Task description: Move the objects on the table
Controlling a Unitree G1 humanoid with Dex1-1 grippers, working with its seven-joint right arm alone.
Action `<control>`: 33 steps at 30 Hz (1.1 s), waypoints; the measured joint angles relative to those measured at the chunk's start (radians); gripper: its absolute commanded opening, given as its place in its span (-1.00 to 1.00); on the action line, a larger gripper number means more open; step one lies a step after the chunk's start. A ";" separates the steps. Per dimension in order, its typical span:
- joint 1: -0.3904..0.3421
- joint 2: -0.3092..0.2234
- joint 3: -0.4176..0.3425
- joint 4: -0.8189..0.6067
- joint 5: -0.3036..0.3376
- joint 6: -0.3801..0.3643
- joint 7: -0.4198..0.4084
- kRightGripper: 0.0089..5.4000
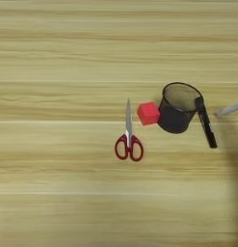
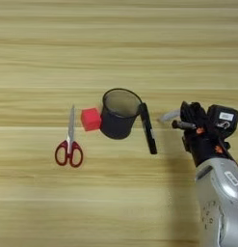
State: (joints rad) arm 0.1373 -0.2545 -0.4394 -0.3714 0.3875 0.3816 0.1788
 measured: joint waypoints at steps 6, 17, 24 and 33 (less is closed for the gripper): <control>0.004 0.000 0.027 0.027 -0.027 -0.015 0.009 -0.74; 0.028 -0.014 0.050 -0.025 -0.073 0.071 -0.022 -0.74; 0.041 -0.016 0.052 -0.024 -0.095 0.119 -0.034 -0.74; 0.047 -0.017 0.051 0.000 -0.111 0.136 -0.033 -0.74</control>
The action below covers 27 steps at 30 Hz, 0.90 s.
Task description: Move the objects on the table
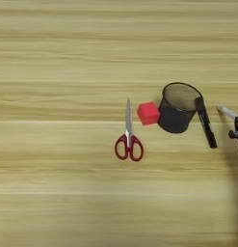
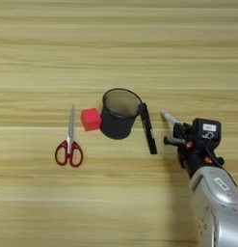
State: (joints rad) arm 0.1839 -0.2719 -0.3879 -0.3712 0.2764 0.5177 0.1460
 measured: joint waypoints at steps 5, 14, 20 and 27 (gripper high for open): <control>0.000 0.000 0.001 0.015 0.000 0.002 0.008 -0.74; -0.007 0.001 0.029 0.094 -0.001 0.007 0.026 -0.74; -0.013 0.006 0.037 0.161 -0.011 -0.002 0.037 -1.00; -0.020 0.004 0.036 0.179 -0.017 -0.012 0.038 -1.00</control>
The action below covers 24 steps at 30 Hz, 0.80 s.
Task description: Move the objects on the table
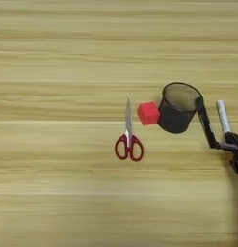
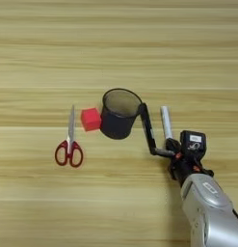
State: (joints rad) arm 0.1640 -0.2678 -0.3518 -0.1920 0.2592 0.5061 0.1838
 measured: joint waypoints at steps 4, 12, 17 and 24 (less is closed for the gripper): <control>0.001 0.001 0.001 -0.007 -0.001 0.004 -0.001 -1.00; 0.018 0.012 0.007 -0.046 -0.004 0.004 -0.006 -0.71; 0.026 0.034 0.010 -0.116 -0.024 -0.019 -0.027 -0.49; 0.041 0.042 0.006 -0.204 -0.035 -0.063 -0.042 -0.14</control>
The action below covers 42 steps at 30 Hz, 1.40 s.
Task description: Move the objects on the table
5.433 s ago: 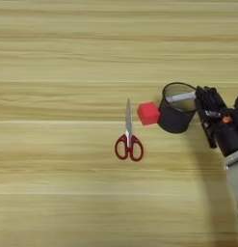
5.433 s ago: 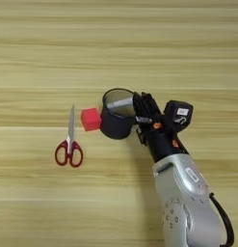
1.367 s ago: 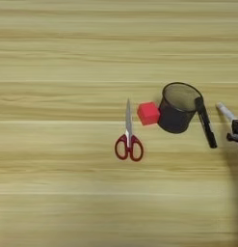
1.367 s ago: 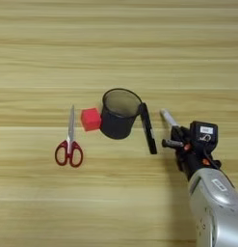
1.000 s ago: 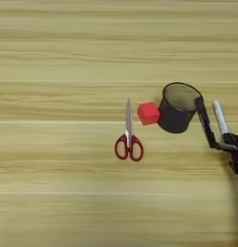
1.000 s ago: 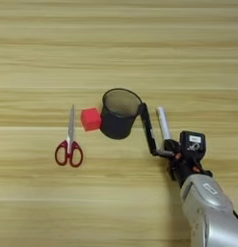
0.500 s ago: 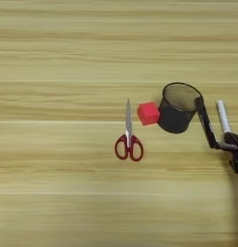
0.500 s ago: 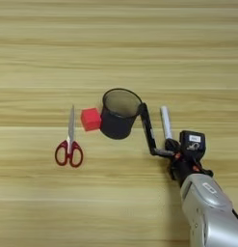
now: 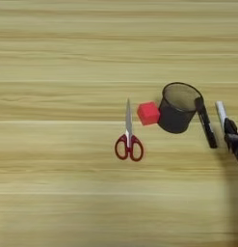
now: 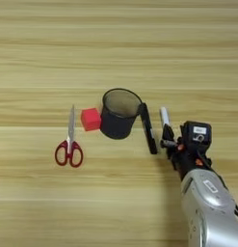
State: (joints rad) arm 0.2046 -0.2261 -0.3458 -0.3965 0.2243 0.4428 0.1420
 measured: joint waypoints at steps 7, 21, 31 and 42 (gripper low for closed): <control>0.114 0.128 0.120 0.003 -0.072 -0.228 -0.015 0.15; 0.161 0.196 0.211 0.169 -0.200 -0.639 -0.045 0.69; 0.156 0.210 0.237 0.322 -0.189 -0.759 -0.040 0.99; 0.154 0.214 0.261 0.354 -0.180 -0.826 -0.025 0.99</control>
State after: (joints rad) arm 0.3585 -0.0120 -0.0848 -0.0427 0.0443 -0.3835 0.1172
